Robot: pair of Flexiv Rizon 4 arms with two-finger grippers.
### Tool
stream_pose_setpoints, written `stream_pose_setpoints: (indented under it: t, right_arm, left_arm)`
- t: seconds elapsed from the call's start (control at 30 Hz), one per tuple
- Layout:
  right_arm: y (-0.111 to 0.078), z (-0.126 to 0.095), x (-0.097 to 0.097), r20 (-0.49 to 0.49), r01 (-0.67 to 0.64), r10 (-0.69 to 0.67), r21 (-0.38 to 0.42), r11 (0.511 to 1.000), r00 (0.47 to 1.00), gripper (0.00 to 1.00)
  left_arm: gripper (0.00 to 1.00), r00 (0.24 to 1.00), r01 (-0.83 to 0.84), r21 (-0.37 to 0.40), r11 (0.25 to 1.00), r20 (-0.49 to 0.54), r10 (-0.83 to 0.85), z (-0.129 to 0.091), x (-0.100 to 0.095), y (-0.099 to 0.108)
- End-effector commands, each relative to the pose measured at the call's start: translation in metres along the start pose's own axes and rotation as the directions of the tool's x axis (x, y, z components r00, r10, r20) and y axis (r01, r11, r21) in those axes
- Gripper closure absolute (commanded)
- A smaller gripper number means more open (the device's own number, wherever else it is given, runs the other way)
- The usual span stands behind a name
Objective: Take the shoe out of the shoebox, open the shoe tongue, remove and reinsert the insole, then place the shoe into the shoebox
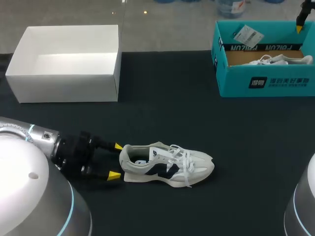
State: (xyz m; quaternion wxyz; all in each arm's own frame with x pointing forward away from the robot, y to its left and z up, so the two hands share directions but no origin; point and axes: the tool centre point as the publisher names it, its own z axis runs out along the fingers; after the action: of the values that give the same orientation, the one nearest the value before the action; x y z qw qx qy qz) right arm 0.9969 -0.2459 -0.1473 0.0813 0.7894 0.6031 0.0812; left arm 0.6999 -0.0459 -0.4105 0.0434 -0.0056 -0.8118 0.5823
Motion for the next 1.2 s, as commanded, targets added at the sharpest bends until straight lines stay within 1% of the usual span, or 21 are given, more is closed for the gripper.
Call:
stream_pose_setpoints:
  t: [0.03, 0.2, 0.43, 0.6, 0.83, 1.1, 1.13, 1.17, 1.2]
  right_arm:
    - [0.0, 0.0, 0.0, -0.001, -0.001, 0.001, 0.0, 1.0, 1.0, 0.0]
    - [0.0, 0.0, 0.0, -0.001, -0.001, 0.001, 0.0, 1.0, 1.0, 0.0]
    - [0.0, 0.0, 0.0, -0.001, -0.001, 0.001, 0.0, 1.0, 1.0, 0.0]
    - [0.0, 0.0, 0.0, -0.001, -0.001, 0.001, 0.0, 1.0, 1.0, 0.0]
    - [0.0, 0.0, 0.0, -0.001, -0.001, 0.001, 0.0, 1.0, 1.0, 0.0]
    - [0.0, 0.0, 0.0, -0.001, -0.001, 0.001, 0.0, 1.0, 1.0, 0.0]
    - [0.0, 0.0, 0.0, -0.001, -0.001, 0.001, 0.0, 1.0, 1.0, 0.0]
    - [0.0, 0.0, 0.0, -0.001, -0.001, 0.001, 0.0, 1.0, 1.0, 0.0]
    - [0.0, 0.0, 0.0, -0.001, -0.001, 0.001, 0.0, 1.0, 1.0, 0.0]
  left_arm:
    - [0.0, 1.0, 0.012, 0.016, 1.0, 0.023, -0.012, 0.005, 0.001, 0.003]
    - [0.0, 0.999, 0.024, 0.031, 0.999, 0.02, -0.025, 0.014, 0.001, -0.001]
    - [0.0, 1.0, 0.012, 0.034, 0.999, 0.0, -0.012, 0.025, 0.005, -0.01]
    - [0.0, 1.0, 0.013, 0.038, 0.999, -0.002, -0.013, 0.035, 0.006, -0.012]
    - [0.0, 1.0, 0.011, 0.014, 1.0, -0.011, -0.011, 0.046, 0.004, -0.007]
    - [0.0, 1.0, 0.02, -0.007, 1.0, 0.01, -0.02, 0.052, -0.001, 0.001]
    - [0.02, 1.0, 0.02, -0.008, 1.0, 0.01, -0.02, 0.053, -0.001, 0.002]
    - [0.15, 1.0, 0.02, -0.009, 1.0, 0.011, -0.02, 0.053, -0.001, 0.002]
    - [0.42, 1.0, 0.02, -0.01, 1.0, 0.01, -0.02, 0.053, -0.001, 0.002]
